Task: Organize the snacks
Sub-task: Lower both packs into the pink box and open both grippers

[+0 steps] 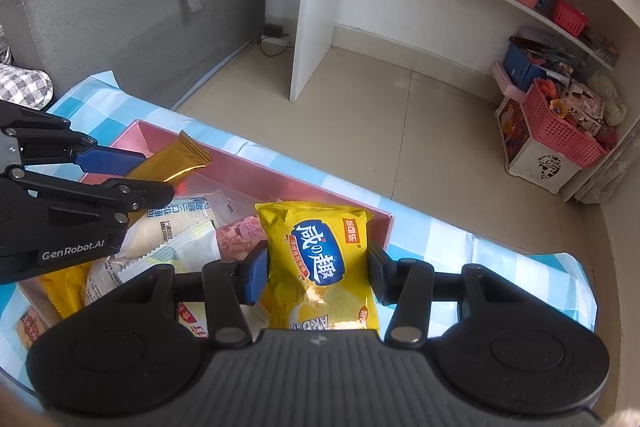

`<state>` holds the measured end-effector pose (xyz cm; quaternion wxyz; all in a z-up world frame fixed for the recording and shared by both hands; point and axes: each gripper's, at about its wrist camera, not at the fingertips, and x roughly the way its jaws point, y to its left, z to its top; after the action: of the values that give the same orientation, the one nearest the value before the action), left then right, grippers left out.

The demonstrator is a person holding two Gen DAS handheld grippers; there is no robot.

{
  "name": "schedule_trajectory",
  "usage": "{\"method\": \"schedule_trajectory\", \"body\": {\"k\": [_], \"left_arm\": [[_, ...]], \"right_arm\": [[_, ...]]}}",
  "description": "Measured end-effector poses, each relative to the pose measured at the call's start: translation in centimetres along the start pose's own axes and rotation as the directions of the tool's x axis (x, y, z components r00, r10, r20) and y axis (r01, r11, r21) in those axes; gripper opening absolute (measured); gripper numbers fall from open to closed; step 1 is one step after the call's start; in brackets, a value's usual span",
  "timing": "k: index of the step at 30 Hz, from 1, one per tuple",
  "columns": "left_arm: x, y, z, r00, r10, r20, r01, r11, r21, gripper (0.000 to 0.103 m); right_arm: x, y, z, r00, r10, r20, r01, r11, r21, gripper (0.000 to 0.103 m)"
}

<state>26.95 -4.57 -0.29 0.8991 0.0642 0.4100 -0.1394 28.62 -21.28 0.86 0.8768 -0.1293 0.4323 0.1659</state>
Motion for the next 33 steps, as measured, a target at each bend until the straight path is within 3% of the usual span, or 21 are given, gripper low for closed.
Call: {"method": "schedule_trajectory", "body": {"k": [4,6,10,16,23,33], "left_arm": [[0.0,-0.2,-0.1,1.000,0.003,0.024,-0.004,1.000,0.011,0.032],[-0.1,-0.2,-0.2,0.999,0.001,0.033,-0.001,1.000,0.006,0.034],[-0.6,-0.2,-0.2,0.999,0.007,0.041,-0.007,1.000,-0.002,0.054],[-2.5,-0.1,-0.7,0.999,0.004,0.042,-0.004,1.000,-0.009,0.068],[-5.9,-0.6,-1.9,0.999,-0.001,0.051,0.001,1.000,-0.001,0.080],[-10.5,-1.6,-4.8,0.999,0.013,0.036,-0.014,1.000,0.015,0.086]], "right_arm": [[-0.1,0.0,0.3,1.000,0.002,0.006,-0.002,1.000,0.013,0.048],[-0.4,0.1,0.3,1.000,0.004,0.016,-0.004,1.000,0.015,0.055],[-1.1,0.0,0.5,1.000,-0.008,0.026,0.008,1.000,0.011,0.060],[-2.7,0.0,0.2,0.999,-0.034,0.033,0.034,0.999,0.009,0.065],[-5.8,0.3,-0.9,0.998,-0.048,0.050,0.047,0.999,0.024,0.072],[-9.6,2.1,-3.2,0.996,-0.051,0.069,0.051,0.999,0.009,0.080]]}}
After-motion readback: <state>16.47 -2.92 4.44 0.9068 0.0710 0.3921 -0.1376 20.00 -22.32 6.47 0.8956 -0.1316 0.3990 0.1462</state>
